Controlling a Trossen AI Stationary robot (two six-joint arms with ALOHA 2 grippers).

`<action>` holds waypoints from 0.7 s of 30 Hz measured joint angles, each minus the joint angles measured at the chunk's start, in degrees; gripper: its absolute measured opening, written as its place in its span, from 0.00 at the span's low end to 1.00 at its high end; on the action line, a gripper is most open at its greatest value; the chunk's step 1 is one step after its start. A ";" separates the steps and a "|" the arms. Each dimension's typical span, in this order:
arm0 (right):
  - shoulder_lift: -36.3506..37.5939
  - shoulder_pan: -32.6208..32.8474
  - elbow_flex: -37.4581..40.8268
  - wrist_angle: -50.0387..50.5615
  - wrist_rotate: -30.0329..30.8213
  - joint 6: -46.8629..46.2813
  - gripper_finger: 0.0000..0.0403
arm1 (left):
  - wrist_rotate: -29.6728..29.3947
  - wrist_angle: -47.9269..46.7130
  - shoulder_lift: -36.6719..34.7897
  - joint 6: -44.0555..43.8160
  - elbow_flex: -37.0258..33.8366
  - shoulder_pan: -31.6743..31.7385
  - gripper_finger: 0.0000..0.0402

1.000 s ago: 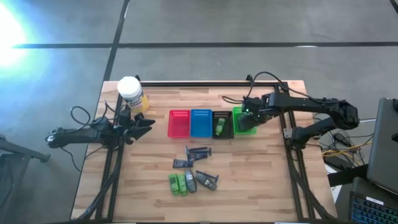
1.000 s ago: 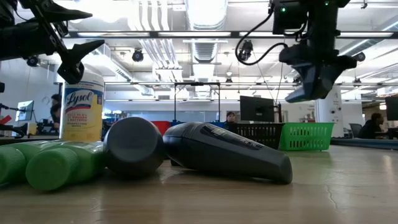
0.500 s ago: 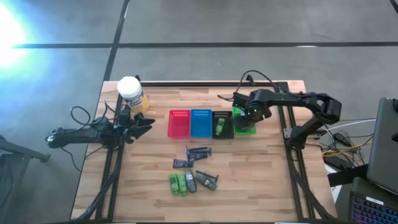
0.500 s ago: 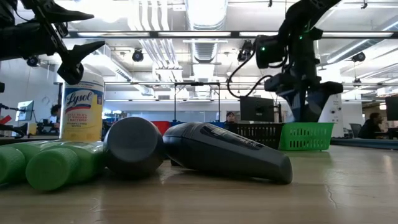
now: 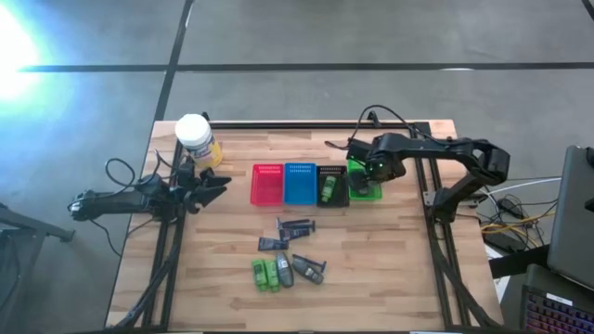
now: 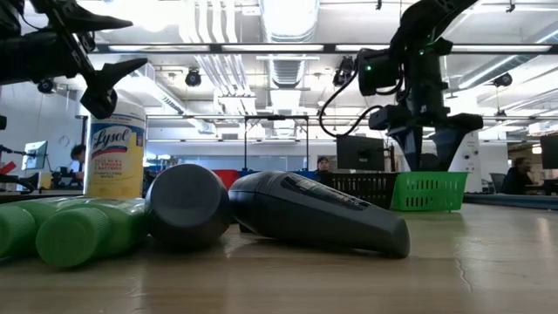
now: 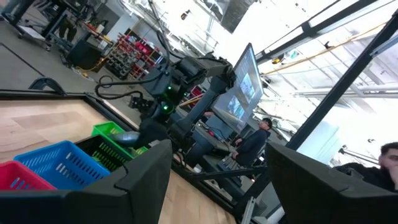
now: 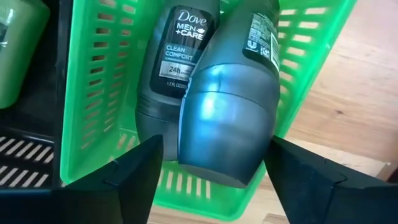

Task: Pick & Place Travel size toiletries
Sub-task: Put the deodorant into the green basket

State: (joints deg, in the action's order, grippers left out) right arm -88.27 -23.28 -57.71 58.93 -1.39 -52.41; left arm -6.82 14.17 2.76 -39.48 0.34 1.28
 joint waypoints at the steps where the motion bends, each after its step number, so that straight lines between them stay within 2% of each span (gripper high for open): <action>1: 0.12 0.02 -0.01 0.01 -0.14 -0.03 0.69 | -0.38 0.00 0.00 0.00 0.00 -0.02 0.66; 11: 6.21 3.65 -0.10 1.05 -1.72 -1.24 0.76 | -0.84 0.42 0.02 0.02 0.00 -0.01 0.66; 16: 8.17 11.93 -2.60 -1.67 -2.73 -3.10 0.75 | -0.82 0.39 0.02 0.02 0.00 -0.02 0.66; 21: 4.00 23.19 -6.66 -12.47 -6.20 -3.55 0.71 | -0.82 0.33 0.01 0.02 0.00 -0.01 0.66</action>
State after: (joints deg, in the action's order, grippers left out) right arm -84.28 -0.09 -64.37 46.47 -7.60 -55.95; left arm -7.64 14.50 2.78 -39.46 0.34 1.27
